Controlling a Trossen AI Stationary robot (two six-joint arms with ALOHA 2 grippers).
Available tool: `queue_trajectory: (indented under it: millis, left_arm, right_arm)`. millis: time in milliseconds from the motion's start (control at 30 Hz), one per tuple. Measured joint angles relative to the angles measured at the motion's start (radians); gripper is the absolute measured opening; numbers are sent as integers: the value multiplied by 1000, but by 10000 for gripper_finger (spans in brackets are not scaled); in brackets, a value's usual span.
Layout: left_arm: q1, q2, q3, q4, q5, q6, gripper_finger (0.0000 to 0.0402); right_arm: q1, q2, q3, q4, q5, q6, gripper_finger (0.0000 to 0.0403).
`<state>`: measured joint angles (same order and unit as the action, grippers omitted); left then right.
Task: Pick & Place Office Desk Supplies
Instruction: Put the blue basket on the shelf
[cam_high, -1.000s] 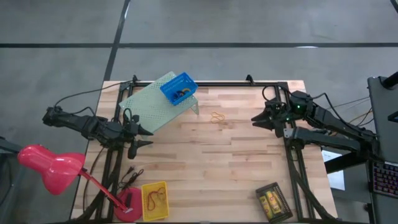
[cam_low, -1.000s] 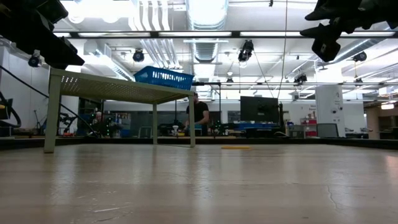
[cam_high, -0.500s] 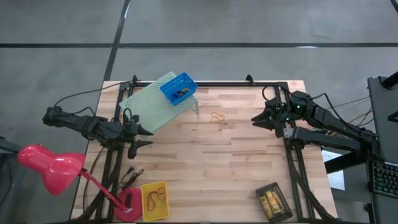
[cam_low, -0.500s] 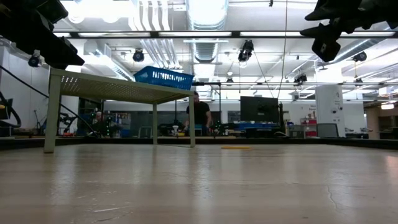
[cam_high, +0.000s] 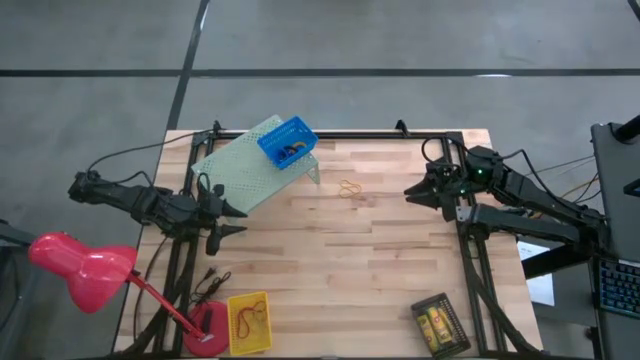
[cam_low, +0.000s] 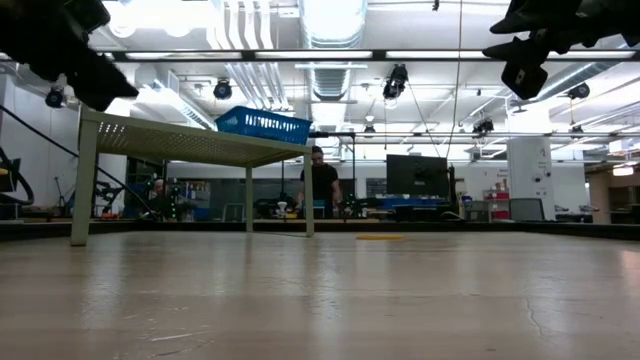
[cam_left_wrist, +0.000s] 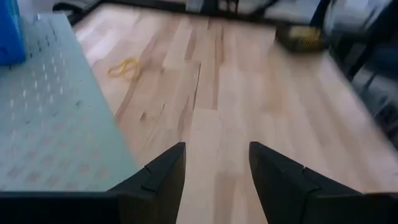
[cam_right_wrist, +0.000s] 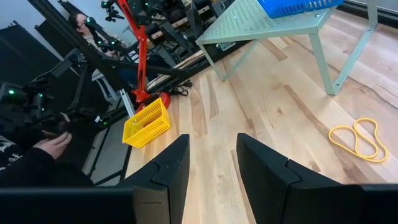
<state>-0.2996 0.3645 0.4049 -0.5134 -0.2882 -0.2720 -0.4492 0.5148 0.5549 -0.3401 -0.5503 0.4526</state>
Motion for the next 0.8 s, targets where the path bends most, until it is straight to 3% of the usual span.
queue_trajectory:
  millis: [167,267,500,800]
  left_arm:
    - [2,0,0,182,-11,-208,183]
    - [4,0,30,206,-15,-190,183]
    - [27,91,217,51,-66,-166,183]
    - [110,400,511,-218,-83,0,183]
  right_arm:
    - [0,0,0,0,0,0,135]
    - [0,0,0,0,0,0,138]
    - [0,0,0,0,0,0,135]
    - [0,0,0,0,0,0,125]
